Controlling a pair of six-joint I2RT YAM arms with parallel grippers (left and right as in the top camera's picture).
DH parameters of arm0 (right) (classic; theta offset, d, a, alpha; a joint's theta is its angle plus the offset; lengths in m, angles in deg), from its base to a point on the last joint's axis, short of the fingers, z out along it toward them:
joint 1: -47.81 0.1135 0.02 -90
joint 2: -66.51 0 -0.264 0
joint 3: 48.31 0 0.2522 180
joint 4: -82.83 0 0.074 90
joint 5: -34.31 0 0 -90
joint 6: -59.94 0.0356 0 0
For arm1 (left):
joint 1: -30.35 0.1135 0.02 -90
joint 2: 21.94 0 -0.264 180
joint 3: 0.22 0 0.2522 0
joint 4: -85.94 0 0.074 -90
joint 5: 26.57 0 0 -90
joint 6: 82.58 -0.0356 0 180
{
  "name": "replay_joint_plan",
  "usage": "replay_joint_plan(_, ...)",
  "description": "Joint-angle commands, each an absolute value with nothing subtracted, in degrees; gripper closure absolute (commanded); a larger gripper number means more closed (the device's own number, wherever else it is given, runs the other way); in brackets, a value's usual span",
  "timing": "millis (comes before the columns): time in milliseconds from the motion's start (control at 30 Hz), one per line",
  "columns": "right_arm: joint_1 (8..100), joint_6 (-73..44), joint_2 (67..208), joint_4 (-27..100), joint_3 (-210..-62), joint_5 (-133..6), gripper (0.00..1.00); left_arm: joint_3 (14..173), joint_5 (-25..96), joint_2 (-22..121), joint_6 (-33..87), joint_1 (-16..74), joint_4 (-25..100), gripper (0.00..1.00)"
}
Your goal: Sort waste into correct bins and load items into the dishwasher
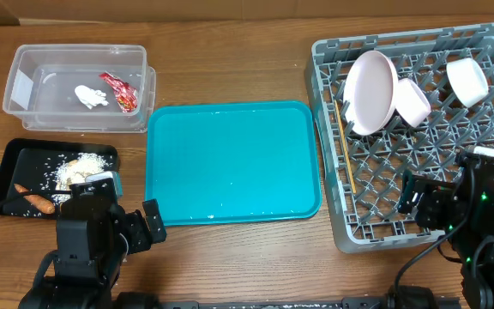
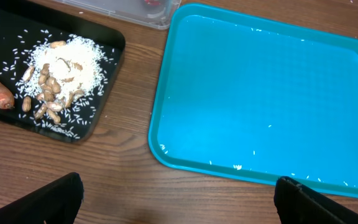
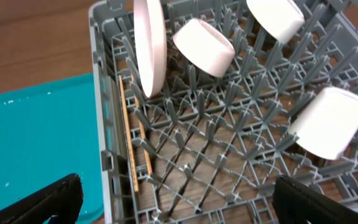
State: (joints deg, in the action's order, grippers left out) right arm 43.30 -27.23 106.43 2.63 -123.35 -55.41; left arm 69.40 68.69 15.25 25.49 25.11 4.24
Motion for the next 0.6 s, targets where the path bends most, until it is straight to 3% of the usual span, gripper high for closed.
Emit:
replay_joint_plan(0,43.25,-27.05,105.43,1.78,-122.46,-54.74,0.0,69.0,69.58,15.16,26.08,25.07,4.2,0.0)
replay_joint_plan(267,45.79,-27.03,92.75,7.44,-116.99,-58.39,0.0,69.0,69.58,15.16,26.08,25.07,4.22,0.0)
replay_joint_plan(567,48.83,-27.05,68.36,30.63,-92.1,-58.76,0.0,69.0,69.58,15.16,26.08,25.07,4.22,0.0)
